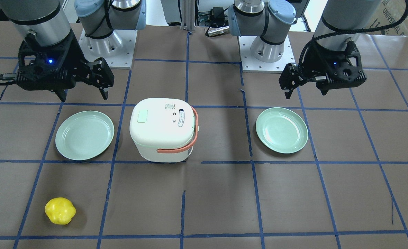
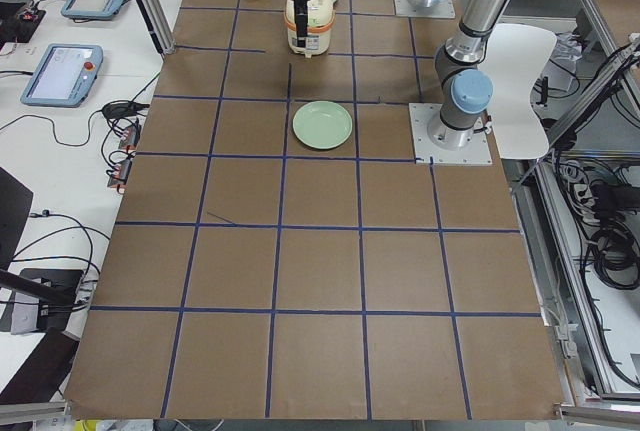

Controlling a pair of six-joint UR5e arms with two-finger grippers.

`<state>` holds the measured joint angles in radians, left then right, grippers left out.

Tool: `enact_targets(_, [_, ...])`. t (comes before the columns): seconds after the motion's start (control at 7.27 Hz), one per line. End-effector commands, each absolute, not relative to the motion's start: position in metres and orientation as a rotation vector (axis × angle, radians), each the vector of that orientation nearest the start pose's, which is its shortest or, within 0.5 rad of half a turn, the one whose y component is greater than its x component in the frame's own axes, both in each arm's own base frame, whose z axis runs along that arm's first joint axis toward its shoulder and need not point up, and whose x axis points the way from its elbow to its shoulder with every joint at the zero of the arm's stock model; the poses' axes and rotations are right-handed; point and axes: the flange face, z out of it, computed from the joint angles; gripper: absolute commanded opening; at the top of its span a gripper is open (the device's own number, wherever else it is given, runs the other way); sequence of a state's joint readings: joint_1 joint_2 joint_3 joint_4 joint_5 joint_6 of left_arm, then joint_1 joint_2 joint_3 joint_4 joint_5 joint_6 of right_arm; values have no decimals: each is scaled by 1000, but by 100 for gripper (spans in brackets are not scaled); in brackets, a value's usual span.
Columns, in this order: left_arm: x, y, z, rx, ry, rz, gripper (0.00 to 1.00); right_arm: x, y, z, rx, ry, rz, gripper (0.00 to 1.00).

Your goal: Press rice cooker button

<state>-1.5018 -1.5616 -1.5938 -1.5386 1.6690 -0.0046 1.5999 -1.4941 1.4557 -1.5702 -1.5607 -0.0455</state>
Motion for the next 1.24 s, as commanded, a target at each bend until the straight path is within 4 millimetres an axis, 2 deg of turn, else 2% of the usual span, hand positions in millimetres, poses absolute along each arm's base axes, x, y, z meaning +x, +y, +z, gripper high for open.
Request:
enact_targets(0.0, [-89,-497,485,-113,3041,-23,100,150,-523,504,-118,3129,-46,100])
enact_targets(0.83, [-89,-497,485,-113,3041,-23,100,149,-522,505,-111,3129,-46,100])
enact_targets(0.96, [-89,-497,485,-113,3041,-23,100,149,-521,504,-92,3131,-29,97])
enact_targets(1.1, [-89,-497,485,-113,3041,-23,100,149,-514,496,-77,3132,71,98])
